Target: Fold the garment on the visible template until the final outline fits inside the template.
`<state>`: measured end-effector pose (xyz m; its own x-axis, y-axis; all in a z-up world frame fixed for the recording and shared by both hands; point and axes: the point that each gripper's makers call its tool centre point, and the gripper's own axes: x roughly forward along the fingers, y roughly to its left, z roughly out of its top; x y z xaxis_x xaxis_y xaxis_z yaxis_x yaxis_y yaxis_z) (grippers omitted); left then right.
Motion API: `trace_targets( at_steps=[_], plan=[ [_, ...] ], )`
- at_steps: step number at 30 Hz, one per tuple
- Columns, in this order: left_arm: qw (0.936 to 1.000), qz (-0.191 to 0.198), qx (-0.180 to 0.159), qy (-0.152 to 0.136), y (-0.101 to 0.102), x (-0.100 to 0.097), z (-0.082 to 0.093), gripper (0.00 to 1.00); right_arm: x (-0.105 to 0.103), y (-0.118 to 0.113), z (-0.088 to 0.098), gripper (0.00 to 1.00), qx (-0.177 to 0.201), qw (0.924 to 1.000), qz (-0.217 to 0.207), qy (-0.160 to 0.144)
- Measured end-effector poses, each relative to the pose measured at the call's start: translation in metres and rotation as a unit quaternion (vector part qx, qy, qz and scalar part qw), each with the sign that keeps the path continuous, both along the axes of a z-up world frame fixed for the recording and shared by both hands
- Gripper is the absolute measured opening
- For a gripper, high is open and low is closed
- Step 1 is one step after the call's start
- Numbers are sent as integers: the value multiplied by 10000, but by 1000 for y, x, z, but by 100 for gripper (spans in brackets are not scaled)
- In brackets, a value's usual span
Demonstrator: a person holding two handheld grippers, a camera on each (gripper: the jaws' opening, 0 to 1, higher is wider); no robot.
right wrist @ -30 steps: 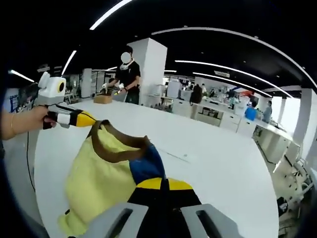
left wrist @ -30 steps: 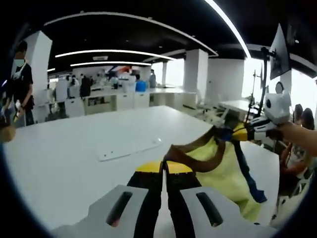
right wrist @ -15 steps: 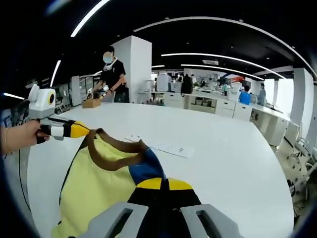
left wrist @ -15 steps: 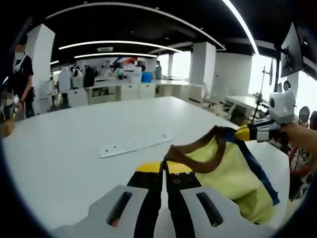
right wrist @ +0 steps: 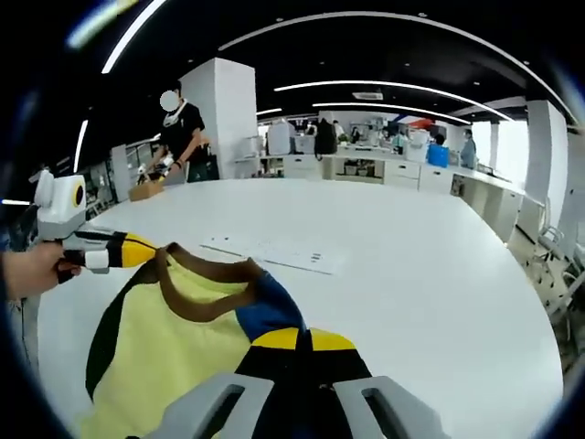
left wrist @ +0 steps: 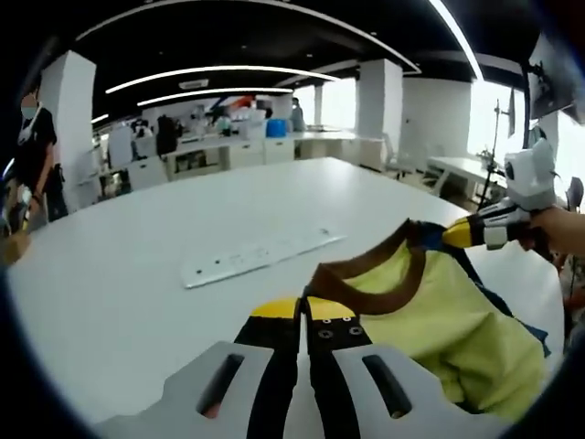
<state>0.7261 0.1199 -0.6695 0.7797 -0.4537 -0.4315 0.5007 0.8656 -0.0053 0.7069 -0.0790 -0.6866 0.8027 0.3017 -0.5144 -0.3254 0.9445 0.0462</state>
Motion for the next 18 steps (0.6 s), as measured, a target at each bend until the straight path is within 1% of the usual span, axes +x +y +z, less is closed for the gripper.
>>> trace_targets(
  at_steps=[2, 3, 7, 8, 9, 10, 11, 14, 15, 16, 18],
  plan=[
    [10000, 9, 31, 16, -2, 4, -9, 0, 4, 2, -6, 0, -138, 9999, 19, -12],
    [9999, 17, 101, 109, -2, 6, -16, 0, 6, 2, -8, 0, -166, 9999, 13, -13],
    [9995, 26, 259, 155, -1, 12, -28, 0, 13, 1, -23, 0, -294, 9995, -59, 82],
    [9991, 0, 425, 96, 0, 15, -31, 0, 15, 0, -27, 0, -321, 9994, -102, 118],
    [9986, -41, 530, 44, 0, 16, -33, 0, 16, 0, -28, 0, -331, 9994, -113, 84],
    [9973, -158, 712, 11, -1, 17, -37, 0, 19, 0, -30, 0, -345, 9993, -166, 57],
    [9971, -127, 754, 59, -1, 18, -40, 0, 20, 0, -31, 0, -378, 9991, -164, 37],
    [9972, -140, 727, 69, -1, 23, -43, 0, 27, 2, -35, 0, -459, 9988, -166, -22],
    [9976, -86, 664, 182, 0, 24, -47, 0, 28, 1, -37, 0, -577, 9982, -135, -17],
    [9977, -39, 632, 235, 2, 26, -49, 0, 29, 1, -39, 0, -649, 9978, -125, -10],
    [9970, -63, 726, 246, 3, 27, -53, 0, 31, 1, -43, 0, -698, 9975, -96, 18]
  ],
)
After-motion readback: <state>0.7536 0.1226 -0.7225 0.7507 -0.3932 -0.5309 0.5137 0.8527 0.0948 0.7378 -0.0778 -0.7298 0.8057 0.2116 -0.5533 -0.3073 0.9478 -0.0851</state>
